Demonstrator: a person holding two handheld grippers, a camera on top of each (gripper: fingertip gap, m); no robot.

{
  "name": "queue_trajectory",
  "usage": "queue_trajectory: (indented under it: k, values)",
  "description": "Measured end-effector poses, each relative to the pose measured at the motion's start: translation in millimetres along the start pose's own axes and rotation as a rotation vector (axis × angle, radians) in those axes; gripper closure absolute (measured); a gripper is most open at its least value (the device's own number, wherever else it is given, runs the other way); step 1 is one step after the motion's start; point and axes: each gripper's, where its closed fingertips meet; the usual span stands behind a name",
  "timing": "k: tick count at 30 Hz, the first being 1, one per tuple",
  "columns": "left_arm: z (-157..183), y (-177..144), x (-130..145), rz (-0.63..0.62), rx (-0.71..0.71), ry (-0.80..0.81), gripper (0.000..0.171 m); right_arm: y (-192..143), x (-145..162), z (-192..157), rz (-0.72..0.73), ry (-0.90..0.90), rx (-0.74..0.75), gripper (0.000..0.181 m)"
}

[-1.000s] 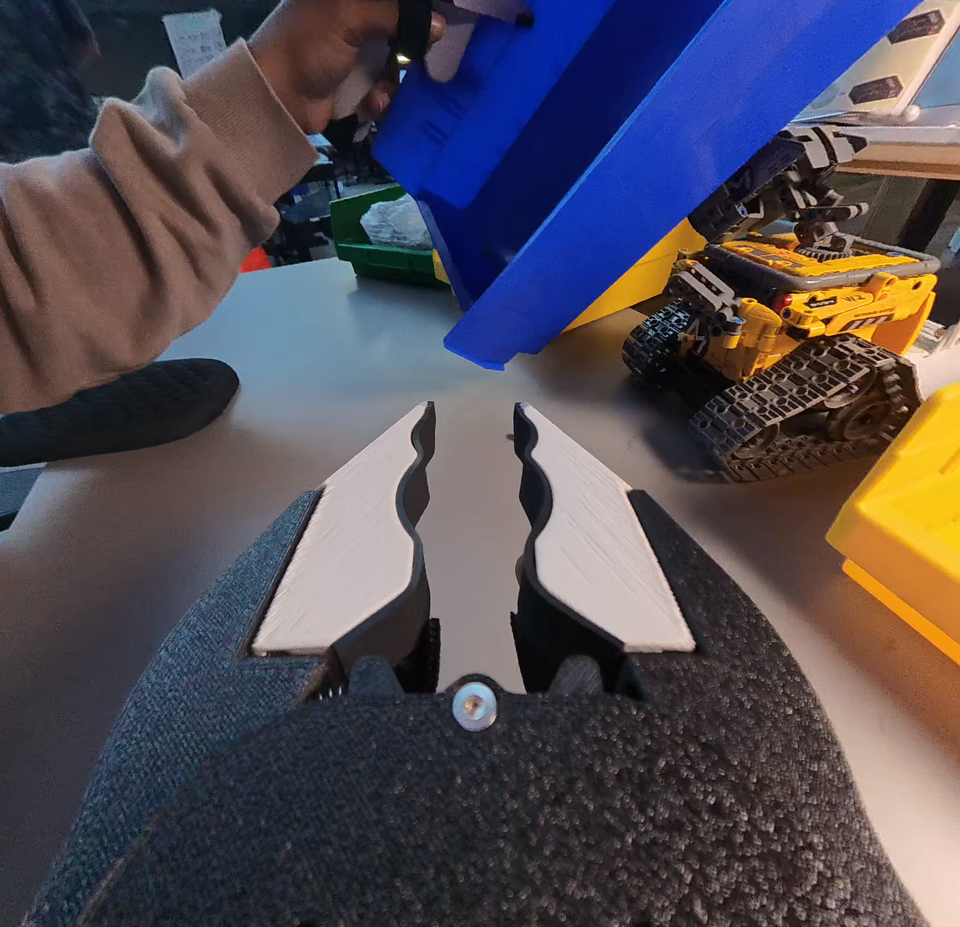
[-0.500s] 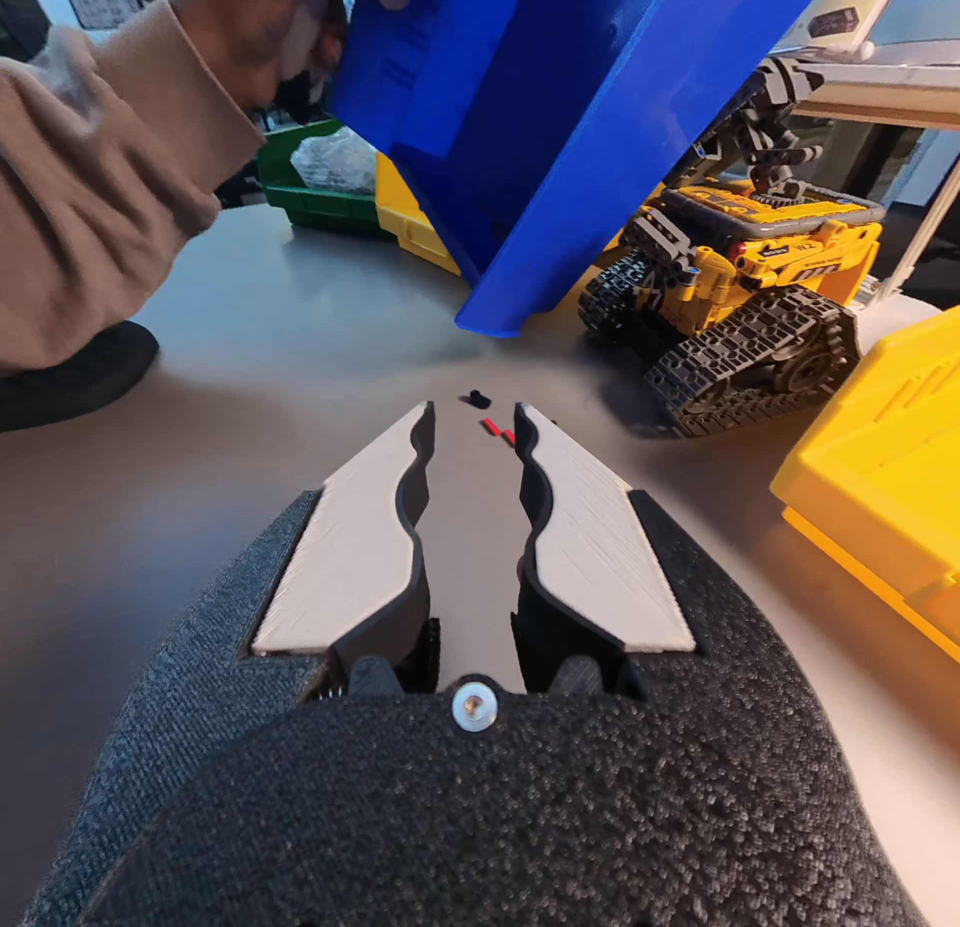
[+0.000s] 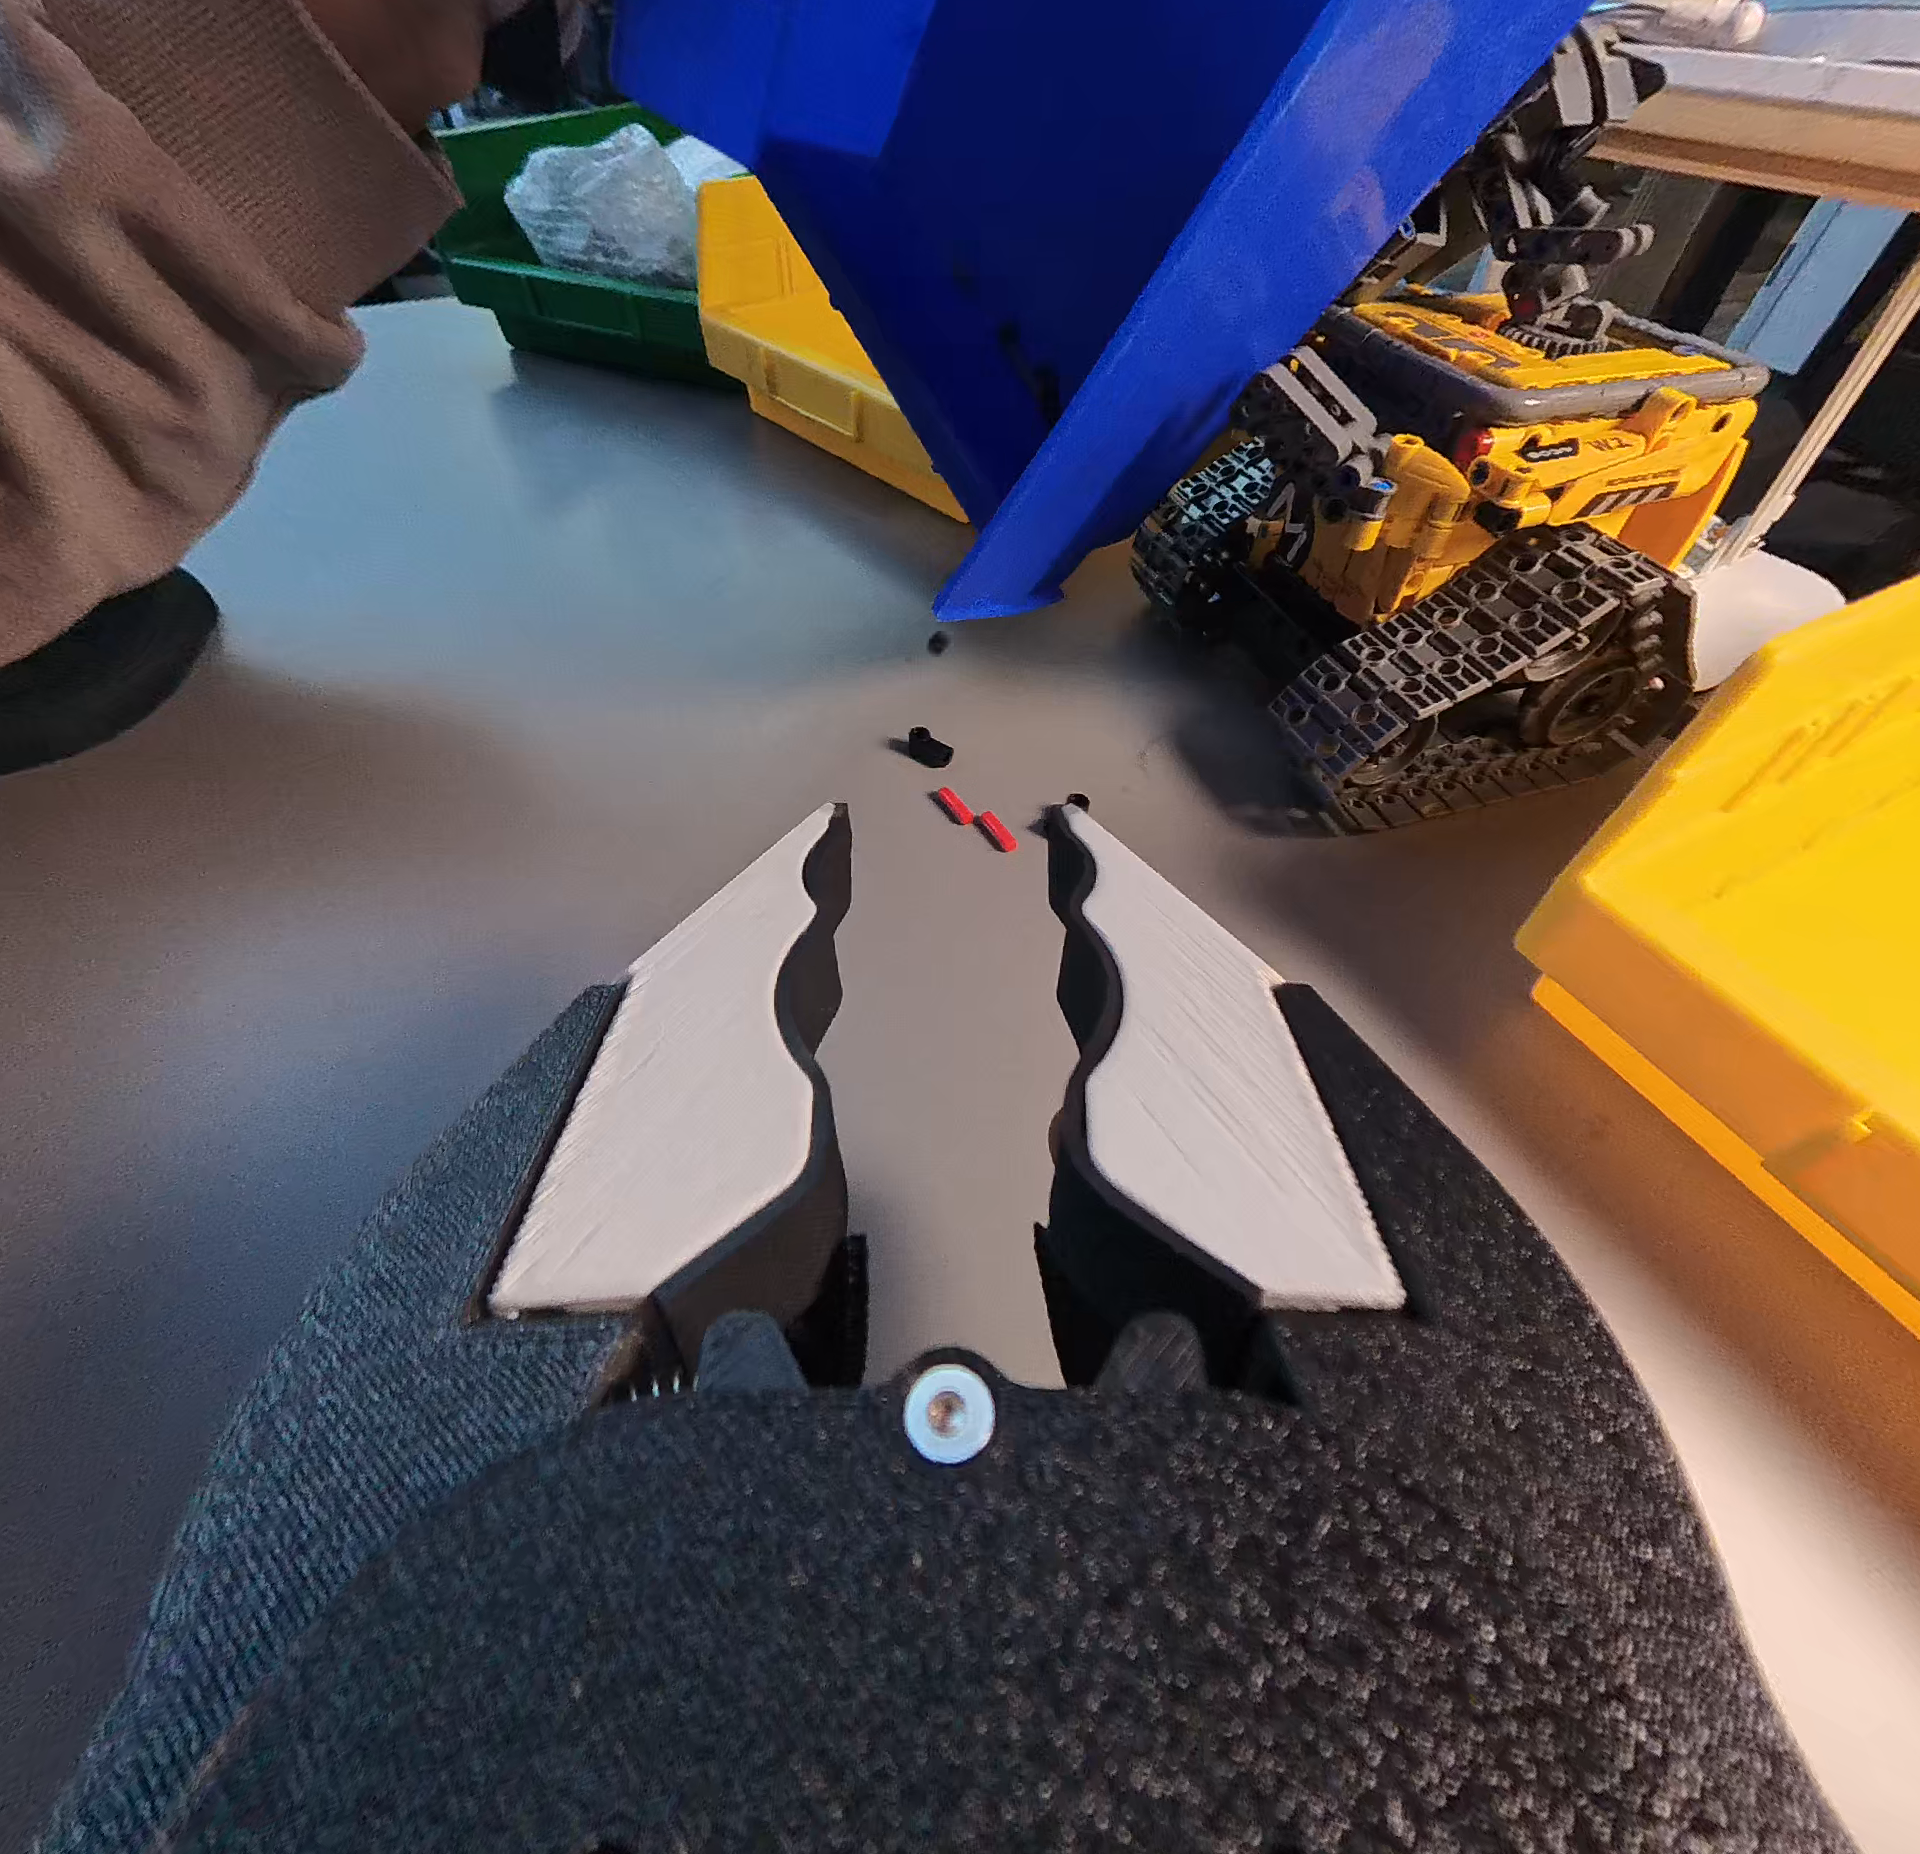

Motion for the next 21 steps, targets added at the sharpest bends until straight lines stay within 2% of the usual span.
queue_trajectory:
  k: [7,21]
  values:
    - [13,0,-7,-0.003,-0.037,0.150,0.170,7,4,-14,-0.027,-0.033,-0.031,0.143]
    - [27,-23,-14,0.101,-0.104,0.281,0.170,9,6,-26,-0.047,-0.082,-0.055,0.143]
Point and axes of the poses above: each gripper's, where its closed fingertips meet, y out along the fingers, x out of its underside, z = x × y across the jaws
